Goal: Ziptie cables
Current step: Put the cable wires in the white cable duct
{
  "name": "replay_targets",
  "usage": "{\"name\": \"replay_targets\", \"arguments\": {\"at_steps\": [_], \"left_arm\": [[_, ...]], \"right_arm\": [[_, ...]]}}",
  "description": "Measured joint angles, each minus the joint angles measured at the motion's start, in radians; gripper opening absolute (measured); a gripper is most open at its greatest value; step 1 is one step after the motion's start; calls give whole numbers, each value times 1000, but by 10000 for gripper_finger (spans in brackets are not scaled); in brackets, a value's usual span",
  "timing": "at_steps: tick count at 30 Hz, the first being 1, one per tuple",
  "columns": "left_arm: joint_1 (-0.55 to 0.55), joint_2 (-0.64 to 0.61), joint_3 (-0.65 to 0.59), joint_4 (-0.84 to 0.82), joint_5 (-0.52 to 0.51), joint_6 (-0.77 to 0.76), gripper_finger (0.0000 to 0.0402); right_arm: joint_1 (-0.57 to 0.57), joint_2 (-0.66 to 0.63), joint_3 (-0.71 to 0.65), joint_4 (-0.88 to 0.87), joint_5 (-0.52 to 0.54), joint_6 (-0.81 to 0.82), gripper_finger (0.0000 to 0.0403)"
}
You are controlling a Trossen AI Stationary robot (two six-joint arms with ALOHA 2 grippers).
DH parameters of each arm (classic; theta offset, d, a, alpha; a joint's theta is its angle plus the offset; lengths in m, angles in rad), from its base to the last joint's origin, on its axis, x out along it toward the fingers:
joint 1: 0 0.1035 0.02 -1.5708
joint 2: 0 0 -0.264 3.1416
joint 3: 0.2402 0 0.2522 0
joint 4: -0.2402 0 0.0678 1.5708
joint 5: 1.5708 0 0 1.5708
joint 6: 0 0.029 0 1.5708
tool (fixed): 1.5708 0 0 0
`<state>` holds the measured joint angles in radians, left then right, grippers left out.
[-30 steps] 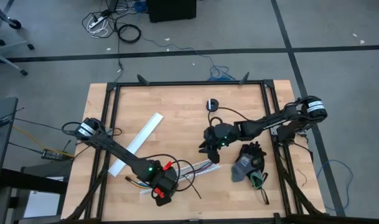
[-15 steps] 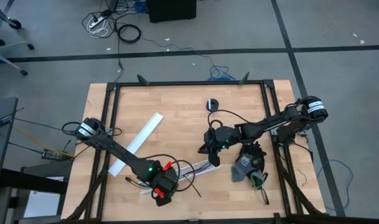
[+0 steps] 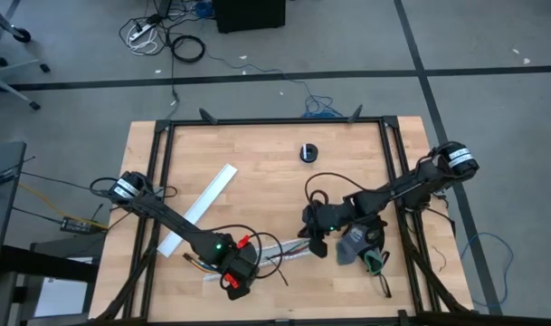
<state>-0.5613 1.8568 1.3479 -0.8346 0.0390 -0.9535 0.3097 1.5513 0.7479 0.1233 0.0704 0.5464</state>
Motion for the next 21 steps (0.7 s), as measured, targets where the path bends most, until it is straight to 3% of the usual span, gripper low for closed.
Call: {"name": "replay_targets", "arguments": {"at_steps": [21], "left_arm": [[0,0,0,2,-12,-1,0]], "right_arm": [[143,0,0,-222,142,87,0]]}}
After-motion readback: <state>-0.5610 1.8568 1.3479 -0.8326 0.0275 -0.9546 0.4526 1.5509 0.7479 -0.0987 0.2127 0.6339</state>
